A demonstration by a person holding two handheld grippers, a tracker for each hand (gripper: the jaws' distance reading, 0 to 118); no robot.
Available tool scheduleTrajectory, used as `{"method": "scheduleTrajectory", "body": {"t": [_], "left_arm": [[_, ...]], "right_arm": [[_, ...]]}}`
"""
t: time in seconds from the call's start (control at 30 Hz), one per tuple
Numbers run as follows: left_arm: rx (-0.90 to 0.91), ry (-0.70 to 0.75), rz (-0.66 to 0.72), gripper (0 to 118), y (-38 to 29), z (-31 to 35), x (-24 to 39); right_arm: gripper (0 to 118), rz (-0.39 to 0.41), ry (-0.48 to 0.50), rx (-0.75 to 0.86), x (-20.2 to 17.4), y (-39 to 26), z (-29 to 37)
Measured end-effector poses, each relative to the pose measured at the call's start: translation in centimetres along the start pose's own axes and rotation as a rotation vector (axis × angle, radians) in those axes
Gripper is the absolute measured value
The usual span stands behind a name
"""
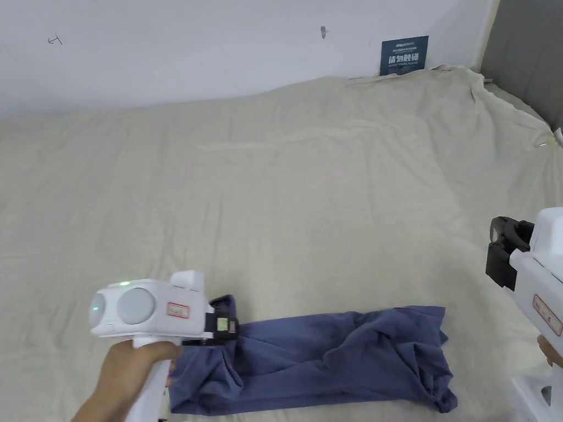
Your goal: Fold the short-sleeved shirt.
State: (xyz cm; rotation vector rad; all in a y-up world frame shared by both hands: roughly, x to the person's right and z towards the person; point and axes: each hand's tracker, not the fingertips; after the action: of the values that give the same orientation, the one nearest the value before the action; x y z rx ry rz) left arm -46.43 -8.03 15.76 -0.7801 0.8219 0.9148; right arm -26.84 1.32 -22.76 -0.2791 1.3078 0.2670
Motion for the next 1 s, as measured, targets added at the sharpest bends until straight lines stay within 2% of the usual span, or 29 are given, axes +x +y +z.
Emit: {"method": "scheduleTrajectory", "body": {"t": [0.2, 0.37, 0.43, 0.47, 0.5, 0.53, 0.57, 0.6, 0.83, 1.0], "left_arm": [[-0.086, -0.003, -0.012, 1, 0.3, -5.9, 2.6], [-0.145, 0.062, -0.063, 4, -0.4, -8.6, 3.7], [-0.149, 0.061, -0.062, 22, -0.3, -8.7, 3.6], [-0.148, 0.062, -0.061, 39, -0.3, -8.6, 3.7], [-0.142, 0.039, -0.063, 68, -0.5, -8.2, 3.8], [-0.134, 0.022, -0.064, 85, -0.5, -7.8, 3.9], [-0.12, 0.015, -0.074, 100, -0.5, -7.3, 4.1], [-0.095, 0.015, -0.093, 109, -0.6, -6.6, 4.3], [0.102, 0.052, -0.184, 109, -1.0, 0.2, 3.8], [0.265, 0.147, -0.159, 109, -2.1, 4.1, 0.7]], "right_arm": [[0, -0.005, -0.018, -0.003, 0.8, -0.2, 0.3], [0, -0.001, -0.028, -0.013, 1.3, -0.4, 0.4], [0, -0.004, -0.031, -0.015, 1.4, -0.5, 0.5], [0, -0.005, -0.032, -0.016, 1.4, -0.5, 0.5], [0, -0.006, -0.033, -0.017, 1.5, -0.5, 0.5], [0, -0.006, -0.033, -0.018, 1.5, -0.5, 0.5], [0, -0.006, -0.034, -0.018, 1.5, -0.5, 0.5], [0, -0.006, -0.033, -0.019, 1.4, -0.5, 0.5], [0, -0.008, -0.021, -0.013, 1.0, -0.3, 0.6], [0, -0.006, -0.014, -0.005, 0.6, 0.0, 0.6]]}}
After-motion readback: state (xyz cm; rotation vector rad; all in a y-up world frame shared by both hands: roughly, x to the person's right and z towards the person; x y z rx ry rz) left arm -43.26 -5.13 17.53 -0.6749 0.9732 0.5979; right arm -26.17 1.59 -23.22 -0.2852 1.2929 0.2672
